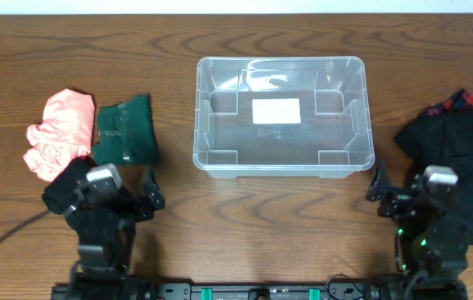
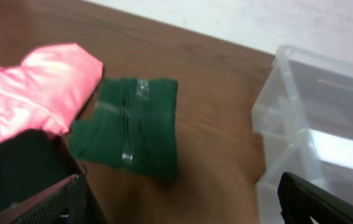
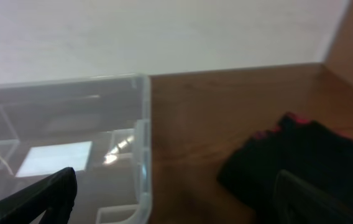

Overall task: Pack container
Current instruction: 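Reach the right gripper to the black garment and grasp it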

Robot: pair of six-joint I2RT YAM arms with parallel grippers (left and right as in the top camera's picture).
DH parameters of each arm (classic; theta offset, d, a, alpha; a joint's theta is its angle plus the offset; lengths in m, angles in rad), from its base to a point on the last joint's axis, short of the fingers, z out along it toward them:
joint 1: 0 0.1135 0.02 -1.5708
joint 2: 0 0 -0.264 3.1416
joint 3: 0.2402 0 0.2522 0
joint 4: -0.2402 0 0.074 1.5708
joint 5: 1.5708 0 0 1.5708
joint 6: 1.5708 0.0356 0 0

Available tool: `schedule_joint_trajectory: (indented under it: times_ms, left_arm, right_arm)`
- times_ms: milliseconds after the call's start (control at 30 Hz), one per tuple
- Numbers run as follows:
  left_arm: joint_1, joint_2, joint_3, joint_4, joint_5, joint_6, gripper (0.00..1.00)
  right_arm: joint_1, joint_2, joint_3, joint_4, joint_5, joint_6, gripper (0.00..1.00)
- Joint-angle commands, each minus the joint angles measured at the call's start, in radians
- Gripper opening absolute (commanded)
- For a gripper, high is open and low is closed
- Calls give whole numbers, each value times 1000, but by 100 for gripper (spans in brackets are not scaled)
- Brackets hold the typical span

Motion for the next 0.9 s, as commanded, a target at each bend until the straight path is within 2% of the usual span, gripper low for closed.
schedule_joint_trajectory:
  times_ms: [0,233,433,533,667,867]
  left_arm:
    - [4,157,212,-106,3,-8,98]
    - [4,426,507,-372,3,-8,98]
    - [4,529,560,-468,3,-8,98]
    - [4,542,560,-477,3,-9,98]
    - [4,543,560,-476,3,-8,98]
    - [4,543,560,-476,3,-9,98]
  right_arm:
    - [-6,182,163,-72,68,2,99]
    - [-112,662,545,-353,63,-51,99]
    - [-154,978,836,-580,40,-57,99]
    - [-163,1050,860,-605,121,-58,99]
    - [-224,1157,838,-644,238,20,99]
    - [-301,1337,796,-670,248,23,99]
